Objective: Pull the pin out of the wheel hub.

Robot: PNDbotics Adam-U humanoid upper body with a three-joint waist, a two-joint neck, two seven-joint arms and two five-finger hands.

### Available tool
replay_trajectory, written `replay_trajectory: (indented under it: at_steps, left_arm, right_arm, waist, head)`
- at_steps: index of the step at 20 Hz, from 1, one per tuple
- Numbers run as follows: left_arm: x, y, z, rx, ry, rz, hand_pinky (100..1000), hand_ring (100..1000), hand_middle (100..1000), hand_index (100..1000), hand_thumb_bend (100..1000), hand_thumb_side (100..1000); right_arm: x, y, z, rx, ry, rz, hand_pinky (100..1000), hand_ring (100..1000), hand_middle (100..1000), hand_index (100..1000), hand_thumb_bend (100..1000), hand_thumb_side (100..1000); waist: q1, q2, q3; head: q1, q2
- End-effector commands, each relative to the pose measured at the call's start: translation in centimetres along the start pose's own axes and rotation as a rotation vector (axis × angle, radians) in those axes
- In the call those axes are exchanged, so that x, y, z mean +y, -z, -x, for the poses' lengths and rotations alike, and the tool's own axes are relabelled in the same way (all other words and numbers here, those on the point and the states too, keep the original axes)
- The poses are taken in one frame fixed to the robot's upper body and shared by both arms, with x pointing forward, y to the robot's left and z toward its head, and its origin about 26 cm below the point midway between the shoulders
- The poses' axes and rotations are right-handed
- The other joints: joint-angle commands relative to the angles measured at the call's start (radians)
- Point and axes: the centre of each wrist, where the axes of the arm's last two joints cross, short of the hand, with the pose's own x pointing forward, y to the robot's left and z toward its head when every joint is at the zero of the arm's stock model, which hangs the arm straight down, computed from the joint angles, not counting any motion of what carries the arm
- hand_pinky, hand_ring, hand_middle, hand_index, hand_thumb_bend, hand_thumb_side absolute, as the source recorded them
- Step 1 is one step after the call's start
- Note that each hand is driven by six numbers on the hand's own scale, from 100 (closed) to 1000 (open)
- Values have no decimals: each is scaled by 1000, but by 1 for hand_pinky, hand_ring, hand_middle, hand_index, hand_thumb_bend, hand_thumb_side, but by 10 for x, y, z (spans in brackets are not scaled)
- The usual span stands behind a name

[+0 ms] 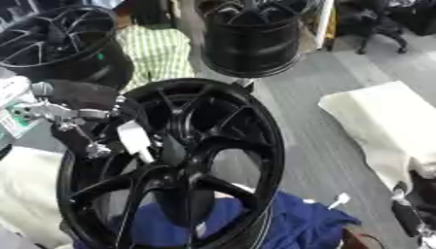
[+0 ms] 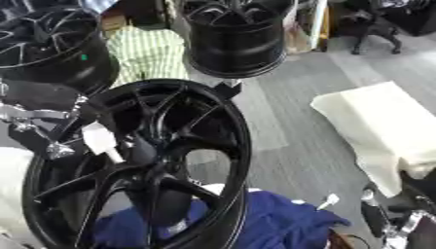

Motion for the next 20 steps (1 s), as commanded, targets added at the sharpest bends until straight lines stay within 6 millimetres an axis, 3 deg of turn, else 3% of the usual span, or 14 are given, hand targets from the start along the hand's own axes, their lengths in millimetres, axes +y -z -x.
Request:
replay_trajectory:
  at_steps: [1, 5, 12, 17, 20]
  left_arm:
    - [16, -10, 4, -256, 228, 279, 706, 544, 518, 655, 100, 100]
    - [29, -9, 5, -300, 191, 175, 672, 470, 421, 549, 100, 118]
    - [63, -24, 8, -302, 206, 39, 679, 450, 391, 521, 100, 109]
    - [77, -75, 19, -231, 193, -99, 687, 435, 369, 505, 100, 100]
    - [63, -122, 34, -142, 131, -178, 682, 424, 356, 511, 100, 104]
  right_arm:
    - [-2, 8, -6, -35, 1, 10, 298, 485, 754, 722, 388, 180]
    - [-3, 7, -5, -31, 0, 10, 298, 485, 755, 722, 387, 180]
    - [-4, 7, -4, -25, -2, 11, 298, 485, 755, 722, 389, 179]
    - [-5, 7, -2, -21, -5, 14, 298, 485, 755, 722, 389, 178]
    - [-6, 7, -1, -17, -8, 17, 298, 485, 755, 722, 389, 178]
  waist:
    - [-6, -12, 1]
    - [-8, -13, 2]
    - [-10, -15, 7]
    - [-10, -19, 17]
    - [-11, -22, 27]
  head:
    - [-1, -3]
    - [-2, -2]
    - [-4, 1]
    - [-7, 3]
    - [-9, 3]
